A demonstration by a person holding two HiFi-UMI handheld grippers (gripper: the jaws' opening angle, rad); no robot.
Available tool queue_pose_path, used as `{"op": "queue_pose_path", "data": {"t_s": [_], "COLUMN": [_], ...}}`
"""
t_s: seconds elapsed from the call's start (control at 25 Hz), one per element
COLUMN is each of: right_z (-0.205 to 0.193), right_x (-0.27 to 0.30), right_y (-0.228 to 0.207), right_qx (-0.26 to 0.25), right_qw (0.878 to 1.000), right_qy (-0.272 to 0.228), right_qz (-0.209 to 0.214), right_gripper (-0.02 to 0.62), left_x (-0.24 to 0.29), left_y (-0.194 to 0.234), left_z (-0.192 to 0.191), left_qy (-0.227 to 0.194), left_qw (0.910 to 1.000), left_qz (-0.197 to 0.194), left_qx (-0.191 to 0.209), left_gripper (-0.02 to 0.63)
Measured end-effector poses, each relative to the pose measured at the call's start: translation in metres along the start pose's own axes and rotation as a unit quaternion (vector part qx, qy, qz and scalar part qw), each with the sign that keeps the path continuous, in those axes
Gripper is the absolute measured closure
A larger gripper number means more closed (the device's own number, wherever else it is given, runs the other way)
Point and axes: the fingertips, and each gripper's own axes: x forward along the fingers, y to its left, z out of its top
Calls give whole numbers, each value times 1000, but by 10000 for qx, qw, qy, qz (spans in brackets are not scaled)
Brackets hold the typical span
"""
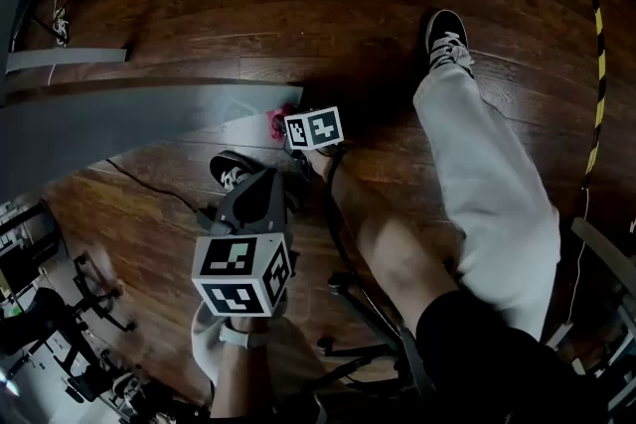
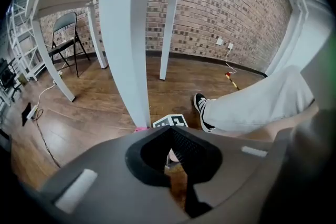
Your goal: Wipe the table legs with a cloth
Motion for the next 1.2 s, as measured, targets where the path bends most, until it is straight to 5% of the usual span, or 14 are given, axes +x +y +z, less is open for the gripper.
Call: {"op": "queue_pose_path", "data": {"t_s": [0.16,0.32,0.52,0.8,1.0,1.2], "right_z": [-9,-22,-15,30,55,89], "right_x": [13,13,-5,-28,-59,-105], "right_y": [-23,-59,-87,-60,-18,48], "right_qx": [125,86,147,379,487,510], "right_qw": [9997,9949,9925,9969,9984,9967], "right_qy": [148,482,307,-211,-271,-419], "right_qz": [-179,-879,-1175,-656,-73,479], "right_gripper": [540,538,540,543,543,543], "left_x": [9,16,22,23,23,5], "left_y": [-13,-17,-24,-29,-5,28], "left_z": [0,1,0,11,2,17], "left_qy": [122,185,136,-122,138,-364], "left_qw": [9998,9994,9996,9995,9976,9883], "left_qz": [-162,-263,-231,-184,420,923], "left_qx": [65,125,48,-212,-539,-1155], "left_gripper": [611,611,611,611,611,611]}}
